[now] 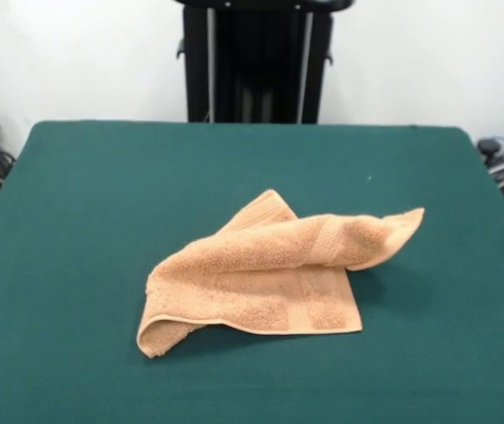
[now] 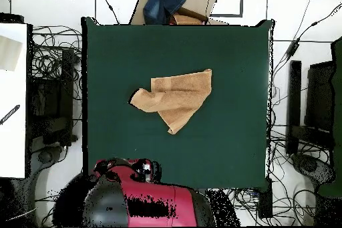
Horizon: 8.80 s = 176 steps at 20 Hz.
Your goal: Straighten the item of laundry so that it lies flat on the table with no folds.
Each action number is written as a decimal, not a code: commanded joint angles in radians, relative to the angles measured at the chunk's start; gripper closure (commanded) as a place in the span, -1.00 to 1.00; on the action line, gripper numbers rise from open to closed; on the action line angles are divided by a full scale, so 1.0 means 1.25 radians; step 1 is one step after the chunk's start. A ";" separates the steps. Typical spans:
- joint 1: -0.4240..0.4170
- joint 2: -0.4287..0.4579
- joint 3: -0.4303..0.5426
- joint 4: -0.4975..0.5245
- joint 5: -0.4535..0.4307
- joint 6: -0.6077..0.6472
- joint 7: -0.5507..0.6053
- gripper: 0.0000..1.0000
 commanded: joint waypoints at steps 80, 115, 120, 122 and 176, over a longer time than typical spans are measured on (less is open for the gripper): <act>0.243 0.546 -0.172 -0.314 0.096 -0.203 0.279 -1.00; 0.403 0.635 -0.279 -0.307 0.162 -0.142 0.362 -1.00; 0.402 0.644 -0.253 -0.294 0.187 -0.108 0.367 -1.00; 0.387 0.653 -0.234 -0.284 0.195 -0.122 0.358 -1.00; 0.281 0.871 -0.147 -0.527 0.244 -0.152 0.330 -1.00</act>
